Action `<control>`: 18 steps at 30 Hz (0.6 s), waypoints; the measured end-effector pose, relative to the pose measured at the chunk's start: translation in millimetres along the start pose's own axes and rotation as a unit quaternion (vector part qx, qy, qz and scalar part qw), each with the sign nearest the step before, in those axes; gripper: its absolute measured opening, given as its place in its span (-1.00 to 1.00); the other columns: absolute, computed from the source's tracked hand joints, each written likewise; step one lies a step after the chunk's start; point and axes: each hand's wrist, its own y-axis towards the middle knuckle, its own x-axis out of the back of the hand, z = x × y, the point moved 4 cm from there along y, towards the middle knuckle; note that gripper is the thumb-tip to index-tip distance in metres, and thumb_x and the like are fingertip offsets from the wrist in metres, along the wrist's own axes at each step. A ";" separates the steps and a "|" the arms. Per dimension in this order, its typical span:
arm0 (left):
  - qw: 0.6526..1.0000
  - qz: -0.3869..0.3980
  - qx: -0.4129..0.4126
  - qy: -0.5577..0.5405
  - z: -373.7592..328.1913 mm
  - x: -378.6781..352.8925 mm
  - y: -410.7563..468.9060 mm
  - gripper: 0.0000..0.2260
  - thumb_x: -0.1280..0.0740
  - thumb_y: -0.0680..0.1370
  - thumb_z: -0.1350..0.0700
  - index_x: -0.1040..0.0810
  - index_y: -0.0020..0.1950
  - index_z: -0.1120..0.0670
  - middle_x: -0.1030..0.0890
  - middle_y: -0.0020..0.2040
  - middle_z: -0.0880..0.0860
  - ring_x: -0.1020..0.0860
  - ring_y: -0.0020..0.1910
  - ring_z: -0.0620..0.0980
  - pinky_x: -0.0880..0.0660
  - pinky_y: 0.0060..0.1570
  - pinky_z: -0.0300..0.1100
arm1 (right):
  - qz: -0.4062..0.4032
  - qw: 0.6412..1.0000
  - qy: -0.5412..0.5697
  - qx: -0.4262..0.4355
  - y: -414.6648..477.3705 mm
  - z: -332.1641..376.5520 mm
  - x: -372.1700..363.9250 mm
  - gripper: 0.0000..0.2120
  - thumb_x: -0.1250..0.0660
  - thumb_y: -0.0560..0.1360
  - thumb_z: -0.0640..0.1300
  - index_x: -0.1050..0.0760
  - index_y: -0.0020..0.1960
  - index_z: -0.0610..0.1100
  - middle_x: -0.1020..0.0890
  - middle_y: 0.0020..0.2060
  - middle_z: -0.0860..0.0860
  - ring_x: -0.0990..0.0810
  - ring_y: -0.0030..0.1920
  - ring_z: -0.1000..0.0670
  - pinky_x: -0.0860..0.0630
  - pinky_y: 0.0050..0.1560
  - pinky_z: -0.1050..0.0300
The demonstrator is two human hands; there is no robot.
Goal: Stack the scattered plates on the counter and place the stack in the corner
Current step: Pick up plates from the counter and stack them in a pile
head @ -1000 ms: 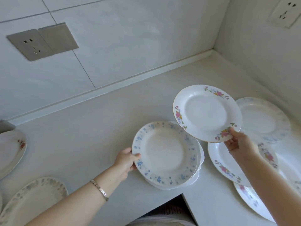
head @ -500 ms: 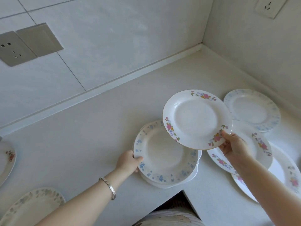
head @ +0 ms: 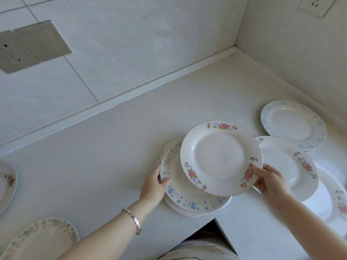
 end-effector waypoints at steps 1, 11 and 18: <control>1.000 0.000 0.001 -0.012 -0.2 0.6 -0.2 -0.65 -0.24 0.56 0.19 -0.39 0.30 -0.11 -0.59 -0.07 -0.14 -0.56 -0.07 -0.14 -0.45 -0.23 -0.42 | 0.006 1.000 -0.006 -0.008 -2.9 -6.9 -3.5 -0.84 -0.22 0.51 -0.35 -0.41 -0.24 -0.24 -0.63 -0.54 -0.01 -0.62 -0.52 0.07 -0.57 -0.49 0.26; 0.996 -0.008 0.027 -0.089 0.6 -1.8 4.6 -0.74 -0.13 0.60 0.21 -0.44 0.08 -0.15 -0.56 -0.22 -0.11 -0.51 -0.22 -0.09 -0.44 -0.22 -0.23 | -0.008 0.996 -0.088 -0.028 -12.2 -45.1 -24.4 -0.90 -0.23 0.52 -0.34 -0.48 -0.15 -0.27 -0.60 -0.24 -0.15 -0.58 -0.22 -0.10 -0.62 -0.36 0.19; 0.996 -0.018 0.068 -0.057 -0.7 -0.7 4.2 -0.56 -0.04 0.58 0.30 -0.35 0.44 0.05 -0.57 0.21 0.02 -0.52 0.15 0.05 -0.37 -0.08 -0.25 | -0.017 0.875 -0.480 0.060 -13.7 -44.8 -24.5 -0.74 -0.27 0.50 -0.03 -0.53 -0.17 -0.22 -0.57 -0.41 -0.02 -0.56 -0.42 -0.02 -0.54 -0.27 0.08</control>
